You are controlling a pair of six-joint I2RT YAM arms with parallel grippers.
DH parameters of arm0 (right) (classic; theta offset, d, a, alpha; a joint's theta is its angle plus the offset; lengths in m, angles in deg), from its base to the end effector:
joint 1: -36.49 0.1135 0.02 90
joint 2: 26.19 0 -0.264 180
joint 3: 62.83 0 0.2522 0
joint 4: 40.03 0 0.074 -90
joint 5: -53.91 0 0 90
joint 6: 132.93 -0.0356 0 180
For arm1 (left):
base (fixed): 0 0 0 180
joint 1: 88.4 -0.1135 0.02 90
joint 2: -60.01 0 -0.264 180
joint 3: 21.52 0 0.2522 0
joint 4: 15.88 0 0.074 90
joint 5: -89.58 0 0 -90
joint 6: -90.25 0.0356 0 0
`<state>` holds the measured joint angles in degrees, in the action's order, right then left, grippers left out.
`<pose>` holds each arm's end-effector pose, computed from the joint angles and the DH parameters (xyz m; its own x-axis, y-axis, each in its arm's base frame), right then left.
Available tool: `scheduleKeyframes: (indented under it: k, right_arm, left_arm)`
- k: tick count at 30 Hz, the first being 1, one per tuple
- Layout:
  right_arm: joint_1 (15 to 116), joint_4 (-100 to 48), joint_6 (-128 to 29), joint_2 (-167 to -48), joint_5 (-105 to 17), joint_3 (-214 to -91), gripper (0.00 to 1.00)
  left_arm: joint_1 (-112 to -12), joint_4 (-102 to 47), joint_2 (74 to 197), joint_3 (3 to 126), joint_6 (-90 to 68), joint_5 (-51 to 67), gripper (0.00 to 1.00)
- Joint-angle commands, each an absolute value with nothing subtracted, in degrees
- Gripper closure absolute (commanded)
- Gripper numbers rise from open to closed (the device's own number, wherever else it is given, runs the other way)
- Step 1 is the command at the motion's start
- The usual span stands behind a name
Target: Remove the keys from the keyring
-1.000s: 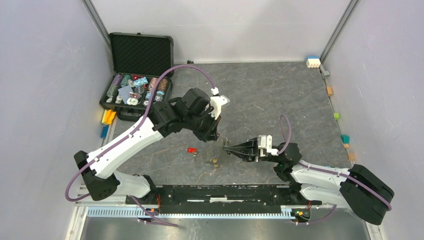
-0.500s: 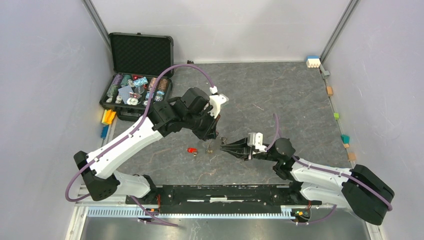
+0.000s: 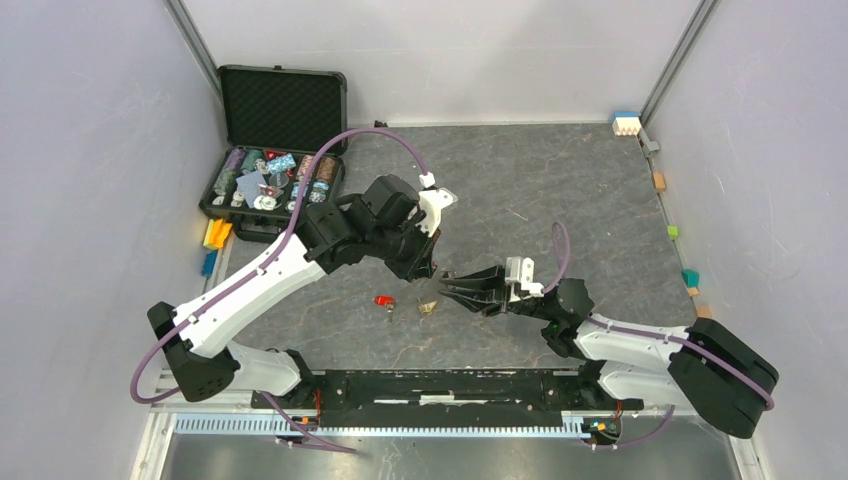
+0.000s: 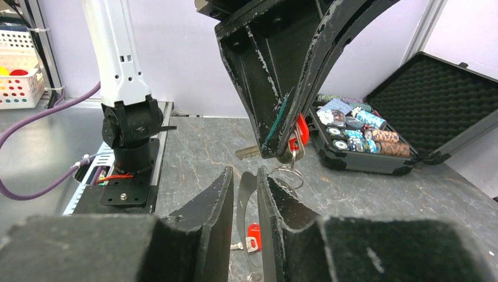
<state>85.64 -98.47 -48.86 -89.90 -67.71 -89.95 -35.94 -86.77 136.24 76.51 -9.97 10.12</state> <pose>0.1183 0.1653 0.2387 0.1427 0.2995 -0.9434 -0.9824 0.1588 -0.0982 0.1549 -0.2123 0.3812 -0.6044 0.5003 -0.6200 0.7573 0.6024 -0.2522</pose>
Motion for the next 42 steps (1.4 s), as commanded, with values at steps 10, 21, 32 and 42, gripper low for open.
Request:
scheduleKeyframes:
  k: [10,21,32,42]
  right_arm:
    - [85.8,-103.8,-51.5,-93.3,-65.8,-91.2,0.68]
    - [85.8,-102.0,-52.3,-95.5,-63.9,-93.4,0.66]
    - [85.8,-104.8,-54.5,-98.3,-64.7,-94.6,0.67]
    - [85.8,-109.5,-57.0,-100.7,-63.4,-95.1,0.66]
  left_arm:
    - [-36.0,-84.4,135.0,78.2,-9.6,10.9,0.98]
    - [-36.0,-84.5,135.0,78.0,-9.9,11.5,0.98]
    - [-36.0,-83.9,135.1,77.7,-10.1,12.2,0.98]
    - [-36.0,-83.5,134.6,77.1,-10.5,12.7,0.98]
